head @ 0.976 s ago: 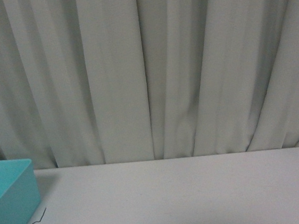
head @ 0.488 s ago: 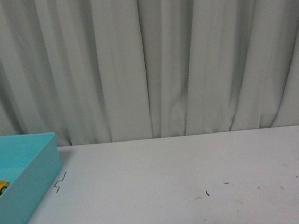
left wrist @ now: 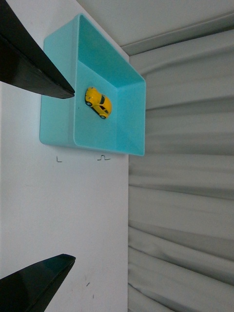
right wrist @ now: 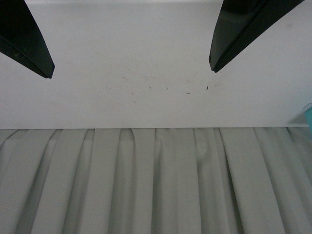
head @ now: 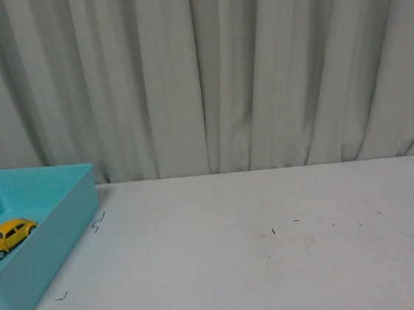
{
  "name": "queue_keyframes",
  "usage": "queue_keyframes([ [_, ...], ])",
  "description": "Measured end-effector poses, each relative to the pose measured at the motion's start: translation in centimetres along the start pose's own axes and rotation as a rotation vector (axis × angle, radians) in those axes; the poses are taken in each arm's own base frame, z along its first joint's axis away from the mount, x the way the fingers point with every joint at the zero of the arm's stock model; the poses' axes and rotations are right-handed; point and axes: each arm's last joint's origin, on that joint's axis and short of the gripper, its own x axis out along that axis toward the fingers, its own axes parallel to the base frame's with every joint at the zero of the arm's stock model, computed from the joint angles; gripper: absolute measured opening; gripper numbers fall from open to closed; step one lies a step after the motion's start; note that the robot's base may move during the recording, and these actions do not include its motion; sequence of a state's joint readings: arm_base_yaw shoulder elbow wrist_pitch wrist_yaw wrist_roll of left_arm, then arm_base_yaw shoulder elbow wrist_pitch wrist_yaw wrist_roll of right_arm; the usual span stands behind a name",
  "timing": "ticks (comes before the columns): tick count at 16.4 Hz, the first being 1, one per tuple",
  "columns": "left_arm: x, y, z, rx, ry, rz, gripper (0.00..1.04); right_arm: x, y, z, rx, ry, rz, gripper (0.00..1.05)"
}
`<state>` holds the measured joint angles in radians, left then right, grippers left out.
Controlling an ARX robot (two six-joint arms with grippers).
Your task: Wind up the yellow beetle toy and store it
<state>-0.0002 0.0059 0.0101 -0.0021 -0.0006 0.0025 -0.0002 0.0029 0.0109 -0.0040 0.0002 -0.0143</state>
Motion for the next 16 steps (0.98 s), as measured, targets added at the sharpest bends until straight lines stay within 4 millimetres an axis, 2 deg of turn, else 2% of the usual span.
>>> queue_keyframes([
  [16, 0.00, 0.00, 0.00, 0.000, 0.000, 0.000, 0.98, 0.00, 0.00, 0.00, 0.000, 0.000, 0.000, 0.98],
])
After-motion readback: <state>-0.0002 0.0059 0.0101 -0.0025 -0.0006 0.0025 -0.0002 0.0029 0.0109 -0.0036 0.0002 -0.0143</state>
